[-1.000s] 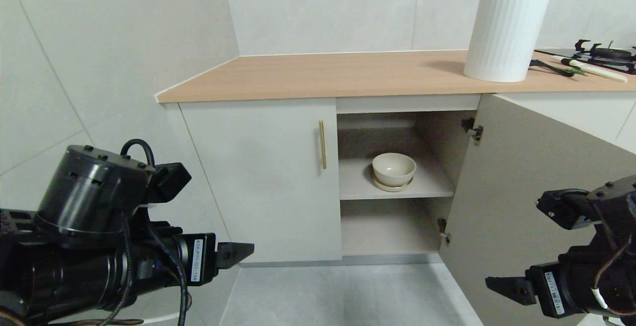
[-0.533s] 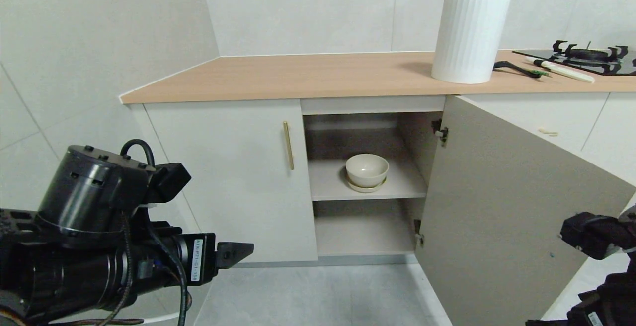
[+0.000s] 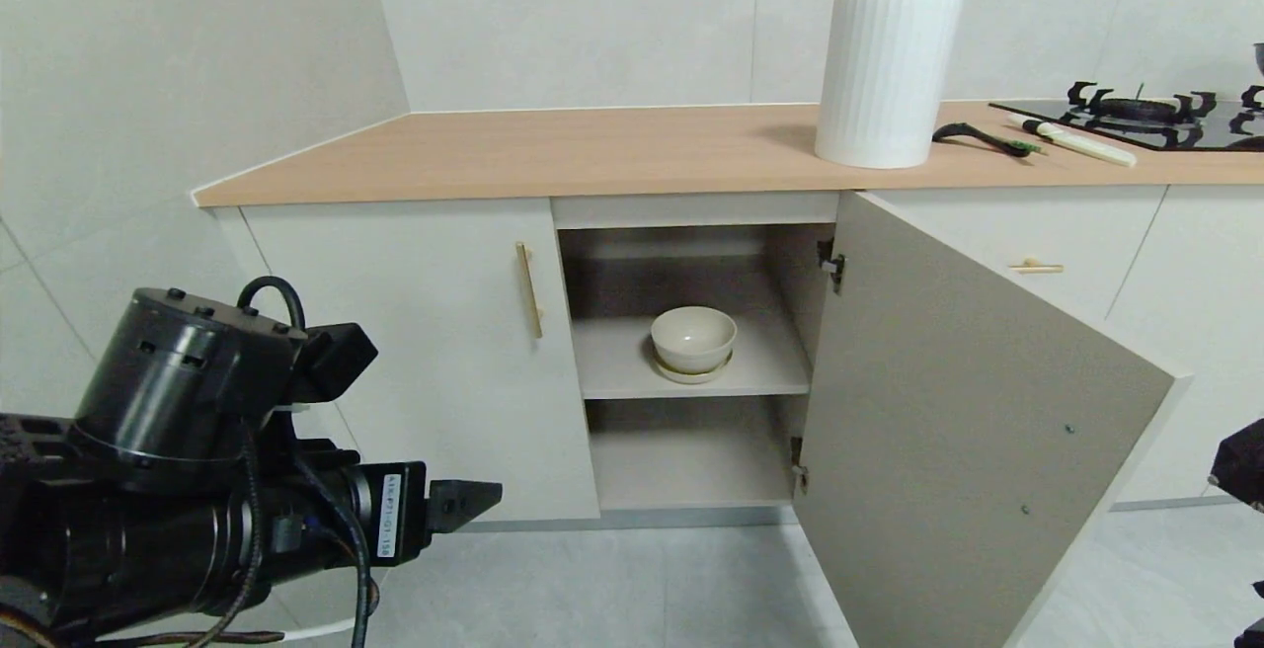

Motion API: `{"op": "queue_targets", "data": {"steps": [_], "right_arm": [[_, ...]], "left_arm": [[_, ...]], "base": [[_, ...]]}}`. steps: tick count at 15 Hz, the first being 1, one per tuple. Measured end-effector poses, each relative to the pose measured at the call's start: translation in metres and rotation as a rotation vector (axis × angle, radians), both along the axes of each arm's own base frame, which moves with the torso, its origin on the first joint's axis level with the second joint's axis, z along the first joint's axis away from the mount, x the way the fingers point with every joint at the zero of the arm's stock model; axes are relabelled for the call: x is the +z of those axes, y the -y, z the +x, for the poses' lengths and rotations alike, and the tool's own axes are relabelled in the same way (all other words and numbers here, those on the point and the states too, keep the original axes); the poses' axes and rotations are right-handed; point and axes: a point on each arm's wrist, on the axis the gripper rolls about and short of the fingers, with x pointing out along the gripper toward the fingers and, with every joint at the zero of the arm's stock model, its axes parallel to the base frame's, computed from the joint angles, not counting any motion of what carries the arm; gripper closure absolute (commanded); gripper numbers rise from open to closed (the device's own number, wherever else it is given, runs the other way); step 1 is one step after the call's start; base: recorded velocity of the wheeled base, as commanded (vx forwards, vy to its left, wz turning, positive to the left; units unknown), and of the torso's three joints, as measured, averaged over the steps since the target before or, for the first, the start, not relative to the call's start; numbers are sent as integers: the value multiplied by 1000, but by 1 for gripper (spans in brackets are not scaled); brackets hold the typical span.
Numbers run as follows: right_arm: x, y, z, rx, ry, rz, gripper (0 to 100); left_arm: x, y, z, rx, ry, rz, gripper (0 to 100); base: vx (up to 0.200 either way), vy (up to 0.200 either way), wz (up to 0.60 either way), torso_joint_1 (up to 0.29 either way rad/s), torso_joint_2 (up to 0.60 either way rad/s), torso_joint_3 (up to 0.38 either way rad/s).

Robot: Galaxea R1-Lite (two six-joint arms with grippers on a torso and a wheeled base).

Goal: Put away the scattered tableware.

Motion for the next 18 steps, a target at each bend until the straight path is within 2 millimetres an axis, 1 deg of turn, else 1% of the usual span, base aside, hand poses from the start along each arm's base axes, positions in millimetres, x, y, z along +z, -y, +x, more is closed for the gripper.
{"op": "queue_targets", "data": {"steps": [2, 5, 8, 10, 12, 14, 18], "right_arm": [[10, 7, 0, -63, 50, -1, 0], [18, 17, 4, -166, 99, -15, 0], [25, 27, 21, -286, 181, 4, 0], [24, 32, 33, -339, 199, 10, 0], [24, 39, 48, -401, 236, 23, 0], [19, 43, 58, -441, 228, 31, 0], [10, 44, 84, -524, 262, 103, 0]], "left_arm": [[0, 0, 0, -3, 1, -1, 0], [0, 0, 0, -2, 0, 0, 0], [0, 0, 0, 0, 0, 0, 0], [0, 0, 0, -1, 0, -1, 0], [0, 0, 0, 0, 0, -1, 0], [0, 0, 0, 0, -1, -1, 0], [0, 0, 0, 0, -1, -1, 0]], "base": [[0, 0, 0, 0, 0, 0], [0, 0, 0, 0, 0, 0], [0, 0, 0, 0, 0, 0], [0, 0, 0, 0, 0, 0], [0, 0, 0, 0, 0, 0], [0, 0, 0, 0, 0, 0], [0, 0, 0, 0, 0, 0]]}}
